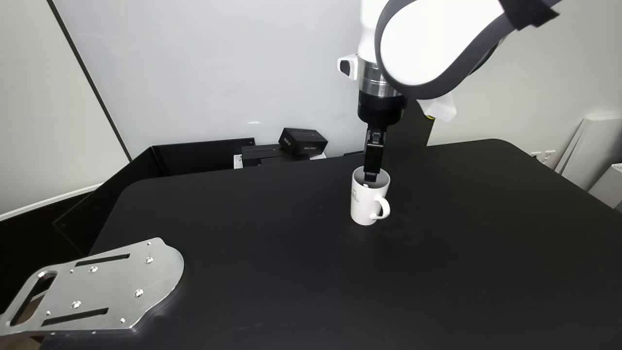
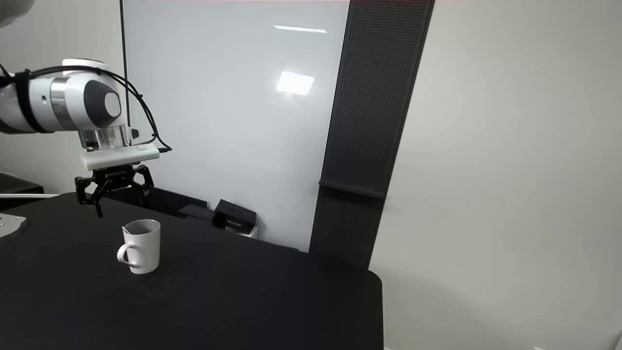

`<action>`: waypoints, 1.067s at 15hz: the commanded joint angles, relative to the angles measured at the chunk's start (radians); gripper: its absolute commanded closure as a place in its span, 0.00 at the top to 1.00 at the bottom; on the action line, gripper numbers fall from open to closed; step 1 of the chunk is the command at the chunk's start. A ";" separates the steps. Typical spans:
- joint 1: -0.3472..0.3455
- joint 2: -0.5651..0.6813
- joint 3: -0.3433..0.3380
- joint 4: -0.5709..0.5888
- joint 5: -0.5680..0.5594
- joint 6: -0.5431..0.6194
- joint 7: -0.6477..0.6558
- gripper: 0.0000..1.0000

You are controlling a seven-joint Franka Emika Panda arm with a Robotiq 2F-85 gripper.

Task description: Take the spoon from the cup and put it on the table

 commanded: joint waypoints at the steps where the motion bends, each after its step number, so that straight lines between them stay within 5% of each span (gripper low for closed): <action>1: 0.002 0.015 -0.004 0.002 -0.023 0.011 0.036 1.00; 13: 0.006 0.052 -0.010 -0.004 -0.030 0.064 0.053 1.00; 16: 0.007 0.057 -0.011 -0.003 -0.031 0.069 0.053 0.67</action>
